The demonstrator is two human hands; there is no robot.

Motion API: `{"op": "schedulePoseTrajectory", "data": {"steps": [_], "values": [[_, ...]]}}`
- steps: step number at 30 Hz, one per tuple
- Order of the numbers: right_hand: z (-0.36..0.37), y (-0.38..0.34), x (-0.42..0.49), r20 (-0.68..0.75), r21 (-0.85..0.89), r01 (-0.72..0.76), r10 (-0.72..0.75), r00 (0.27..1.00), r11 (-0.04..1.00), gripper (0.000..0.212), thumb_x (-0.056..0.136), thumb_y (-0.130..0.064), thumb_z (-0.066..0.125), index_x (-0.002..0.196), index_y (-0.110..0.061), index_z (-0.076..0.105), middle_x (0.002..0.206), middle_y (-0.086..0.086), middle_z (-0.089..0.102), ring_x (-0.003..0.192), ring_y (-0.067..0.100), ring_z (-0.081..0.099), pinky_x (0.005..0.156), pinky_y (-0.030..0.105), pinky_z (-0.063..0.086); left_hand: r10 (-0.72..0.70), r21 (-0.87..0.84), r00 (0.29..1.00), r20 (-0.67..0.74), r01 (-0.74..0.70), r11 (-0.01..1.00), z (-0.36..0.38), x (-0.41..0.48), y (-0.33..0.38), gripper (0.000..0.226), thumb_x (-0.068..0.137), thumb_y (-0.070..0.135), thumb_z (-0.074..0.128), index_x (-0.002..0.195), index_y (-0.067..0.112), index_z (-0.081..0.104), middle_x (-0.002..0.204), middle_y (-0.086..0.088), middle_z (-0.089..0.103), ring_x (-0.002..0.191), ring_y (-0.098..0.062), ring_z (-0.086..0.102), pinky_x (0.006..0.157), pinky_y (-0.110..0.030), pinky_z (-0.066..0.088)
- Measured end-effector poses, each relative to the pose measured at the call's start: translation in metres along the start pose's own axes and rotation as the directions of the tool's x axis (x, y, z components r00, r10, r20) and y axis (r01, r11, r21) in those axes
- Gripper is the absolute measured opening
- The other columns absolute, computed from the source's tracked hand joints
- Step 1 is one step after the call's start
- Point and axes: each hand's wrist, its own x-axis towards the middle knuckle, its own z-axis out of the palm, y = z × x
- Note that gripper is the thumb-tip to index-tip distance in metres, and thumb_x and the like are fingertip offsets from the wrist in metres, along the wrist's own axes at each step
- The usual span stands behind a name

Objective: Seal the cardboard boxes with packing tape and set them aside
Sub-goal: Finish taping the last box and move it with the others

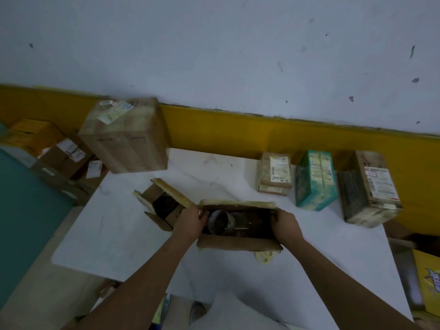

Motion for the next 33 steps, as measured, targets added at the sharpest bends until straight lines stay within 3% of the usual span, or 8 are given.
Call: {"op": "schedulePoseTrajectory", "data": {"steps": [7,10,12,14,18,22,27,33], "values": [[-0.004,0.008,-0.003,0.049,-0.057,0.101,-0.099,0.994,0.993,0.023,0.097,-0.011,0.044,0.101,-0.003,0.065,0.098,0.016,0.069,0.093,0.031,0.064,0.071,0.027,0.039,-0.017,0.018,0.998,-0.06,0.019,1.0,-0.009,-0.004,-0.003,0.039,0.09,0.011,0.052,0.056,0.016,0.033,0.051,-0.001,0.038,0.045,-0.013,0.037,0.043,-0.029,0.023],[0.002,0.007,-0.006,0.105,-0.099,0.106,-0.096,0.99,0.989,0.025,0.099,-0.014,0.042,0.102,-0.004,0.065,0.1,0.014,0.069,0.093,0.028,0.064,0.07,0.025,0.037,-0.058,0.042,0.996,0.074,0.055,0.998,0.0,-0.008,-0.011,0.03,0.092,0.011,0.051,0.062,0.01,0.046,0.058,-0.009,0.052,0.054,-0.024,0.054,0.048,-0.032,0.042],[0.008,0.002,-0.009,0.139,-0.114,0.104,-0.088,0.986,0.988,0.026,0.1,-0.016,0.041,0.103,-0.004,0.064,0.101,0.013,0.068,0.095,0.026,0.063,0.071,0.024,0.036,-0.058,-0.019,0.991,0.124,0.061,0.998,0.003,-0.01,-0.023,0.017,0.09,0.021,0.055,0.1,0.008,0.06,0.08,-0.012,0.066,0.071,-0.025,0.064,0.058,-0.033,0.053],[0.017,-0.003,-0.01,0.169,-0.12,0.094,-0.073,0.983,0.988,0.027,0.101,-0.016,0.04,0.105,-0.004,0.064,0.105,0.013,0.067,0.097,0.025,0.062,0.073,0.024,0.036,0.024,-0.098,0.995,0.094,-0.015,0.995,0.0,-0.017,-0.034,0.064,0.084,0.042,0.062,0.14,0.02,0.039,0.107,0.0,0.067,0.091,-0.015,0.065,0.071,-0.028,0.053],[0.031,-0.01,-0.013,0.195,-0.086,0.073,-0.055,0.979,0.994,0.027,0.1,-0.013,0.04,0.106,-0.002,0.064,0.107,0.015,0.068,0.098,0.027,0.063,0.073,0.025,0.037,0.297,-0.256,0.955,0.014,-0.284,0.924,-0.02,-0.045,-0.053,0.065,0.089,0.038,0.067,0.147,0.034,0.038,0.147,0.02,0.038,0.133,0.007,0.034,0.111,-0.025,0.035],[0.045,-0.017,-0.016,0.25,-0.098,0.045,-0.019,0.968,0.994,0.026,0.096,-0.005,0.041,0.106,0.001,0.063,0.11,0.016,0.067,0.102,0.03,0.062,0.079,0.028,0.043,0.366,-0.098,0.893,0.263,-0.353,0.93,-0.027,-0.07,-0.068,0.063,0.088,0.072,0.042,0.144,0.042,0.041,0.155,0.024,0.027,0.143,0.006,0.019,0.119,-0.03,0.023],[0.063,-0.008,-0.02,0.378,-0.118,-0.059,0.099,0.92,0.991,0.03,0.099,-0.014,0.041,0.114,0.0,0.062,0.116,0.015,0.065,0.107,0.029,0.061,0.085,0.03,0.045,0.305,0.179,0.818,0.487,-0.436,0.882,0.004,-0.086,-0.073,0.107,0.076,0.088,0.033,0.155,0.028,-0.006,0.158,0.013,-0.023,0.145,-0.012,-0.025,0.118,-0.036,0.003],[0.046,0.012,-0.021,0.642,0.319,-0.454,0.163,0.75,0.832,0.023,0.088,-0.017,0.061,0.105,-0.003,0.066,0.103,0.015,0.068,0.088,0.025,0.065,0.078,0.034,0.055,0.412,0.115,0.881,0.232,-0.446,0.888,0.016,-0.071,-0.078,0.099,0.079,0.086,0.015,0.147,0.02,0.042,0.157,0.008,0.027,0.146,-0.012,0.009,0.117,-0.034,0.028]]}}
